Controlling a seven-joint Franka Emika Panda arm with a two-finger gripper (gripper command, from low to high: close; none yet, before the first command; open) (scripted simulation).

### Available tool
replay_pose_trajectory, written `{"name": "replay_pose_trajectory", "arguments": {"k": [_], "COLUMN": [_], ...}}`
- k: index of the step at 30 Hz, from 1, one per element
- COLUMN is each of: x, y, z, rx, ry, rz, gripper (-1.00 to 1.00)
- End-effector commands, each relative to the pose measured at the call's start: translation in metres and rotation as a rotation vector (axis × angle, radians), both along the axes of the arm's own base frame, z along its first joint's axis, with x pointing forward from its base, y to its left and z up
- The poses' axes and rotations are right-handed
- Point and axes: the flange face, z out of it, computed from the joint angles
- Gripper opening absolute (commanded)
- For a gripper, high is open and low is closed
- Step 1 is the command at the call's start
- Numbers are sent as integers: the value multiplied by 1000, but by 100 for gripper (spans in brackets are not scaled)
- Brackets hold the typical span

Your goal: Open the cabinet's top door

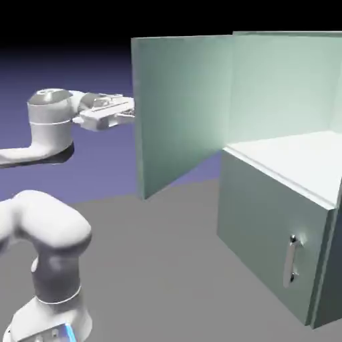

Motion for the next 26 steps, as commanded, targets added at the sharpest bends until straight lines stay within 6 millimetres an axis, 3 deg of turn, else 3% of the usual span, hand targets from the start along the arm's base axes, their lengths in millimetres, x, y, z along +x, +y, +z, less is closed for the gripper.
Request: {"name": "replay_pose_trajectory", "arguments": {"k": [1, 14, 26], "x": [-2, -10, 7], "y": [9, 141, 230], "z": [0, 0, 0], "rx": [0, 0, 0], "ry": [0, 0, 0], "rz": [-20, -322, -528], "gripper": [-100, -100, -100]}}
